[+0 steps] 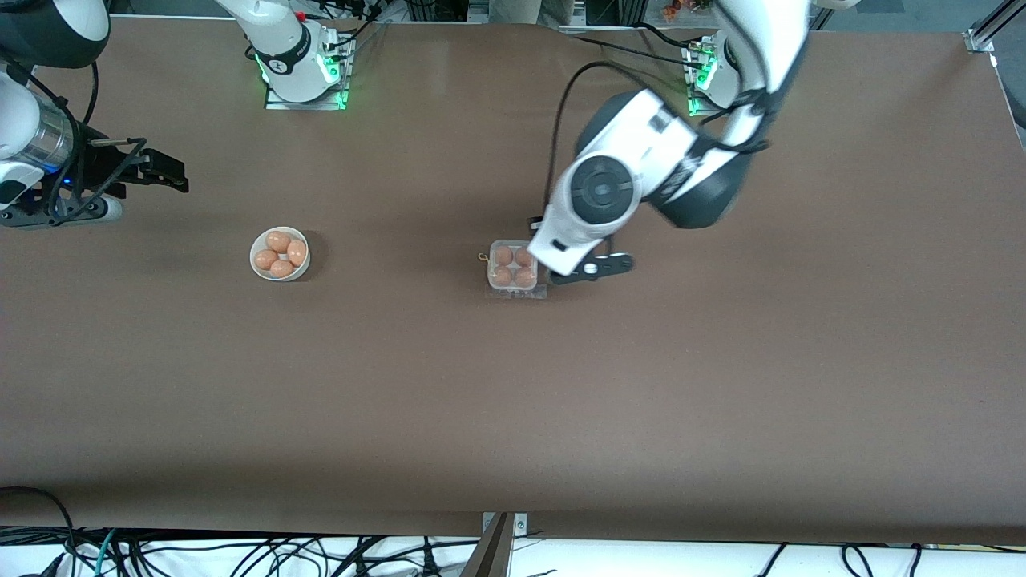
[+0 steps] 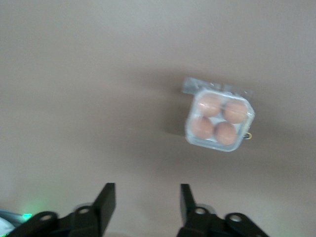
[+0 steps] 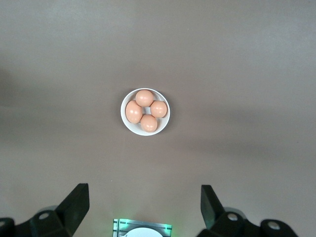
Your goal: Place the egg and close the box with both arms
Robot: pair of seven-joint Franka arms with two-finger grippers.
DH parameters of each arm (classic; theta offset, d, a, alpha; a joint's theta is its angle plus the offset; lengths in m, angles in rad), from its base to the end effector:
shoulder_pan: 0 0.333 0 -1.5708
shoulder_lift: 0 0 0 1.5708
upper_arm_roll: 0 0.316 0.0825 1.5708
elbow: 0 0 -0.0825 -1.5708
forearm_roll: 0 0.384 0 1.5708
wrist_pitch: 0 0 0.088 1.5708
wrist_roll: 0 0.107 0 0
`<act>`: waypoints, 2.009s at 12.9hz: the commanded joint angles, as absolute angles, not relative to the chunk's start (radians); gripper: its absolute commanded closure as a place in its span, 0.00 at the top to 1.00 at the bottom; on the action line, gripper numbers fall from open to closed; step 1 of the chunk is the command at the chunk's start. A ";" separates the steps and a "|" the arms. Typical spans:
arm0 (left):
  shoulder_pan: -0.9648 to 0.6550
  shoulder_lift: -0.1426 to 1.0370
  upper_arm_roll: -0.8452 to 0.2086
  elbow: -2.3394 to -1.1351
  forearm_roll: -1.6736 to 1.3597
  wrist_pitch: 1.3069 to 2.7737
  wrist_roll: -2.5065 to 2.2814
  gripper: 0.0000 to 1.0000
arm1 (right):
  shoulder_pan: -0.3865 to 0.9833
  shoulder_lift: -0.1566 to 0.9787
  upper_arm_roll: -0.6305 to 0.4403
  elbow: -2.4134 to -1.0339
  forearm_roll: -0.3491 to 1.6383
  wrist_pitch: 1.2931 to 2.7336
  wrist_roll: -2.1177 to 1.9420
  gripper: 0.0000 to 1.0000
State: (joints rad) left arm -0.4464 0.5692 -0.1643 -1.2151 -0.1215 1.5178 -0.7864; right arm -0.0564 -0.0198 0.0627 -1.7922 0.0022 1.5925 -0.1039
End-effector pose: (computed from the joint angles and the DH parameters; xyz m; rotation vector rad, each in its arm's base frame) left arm 0.5717 -0.3844 0.4334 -3.0795 -0.3076 0.5219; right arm 0.5364 0.0039 0.5335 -3.1145 -0.1712 0.2810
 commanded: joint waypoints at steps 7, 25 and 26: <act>-0.101 0.477 -0.172 -1.126 0.091 1.460 -0.321 1.00 | -0.075 -0.035 0.081 -1.802 0.002 1.595 -0.098 1.00; 0.048 0.115 -0.051 -1.558 0.032 1.687 0.005 1.00 | -0.075 -0.031 0.081 -1.793 0.000 1.592 -0.143 1.00; 0.032 0.094 -0.031 -1.589 0.032 1.706 0.005 1.00 | -0.075 -0.031 0.081 -1.793 0.000 1.592 -0.143 1.00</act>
State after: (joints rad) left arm 0.0672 0.1732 -0.0766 -1.4855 0.0550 1.6596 -0.0077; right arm -0.0583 -0.0198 0.0671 -1.7918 0.0022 1.5927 -0.1259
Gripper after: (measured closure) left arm 0.000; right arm 0.000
